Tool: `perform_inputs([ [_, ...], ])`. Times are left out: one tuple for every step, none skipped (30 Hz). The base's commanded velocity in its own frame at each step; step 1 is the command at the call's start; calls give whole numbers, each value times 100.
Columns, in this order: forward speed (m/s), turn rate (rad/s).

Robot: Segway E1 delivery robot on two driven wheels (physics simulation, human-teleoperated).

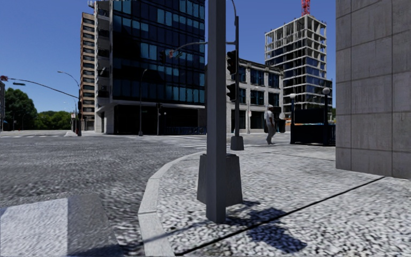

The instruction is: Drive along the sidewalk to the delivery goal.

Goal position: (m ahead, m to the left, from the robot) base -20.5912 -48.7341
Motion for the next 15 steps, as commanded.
perform_inputs([
  [52, -94],
  [52, -94],
  [52, -94],
  [51, -94],
  [51, -94],
  [51, -94],
  [51, -94],
  [51, -94],
  [51, -94],
  [52, -94],
  [54, -94],
  [54, -94],
  [60, -94],
  [63, -94],
  [64, -94],
])
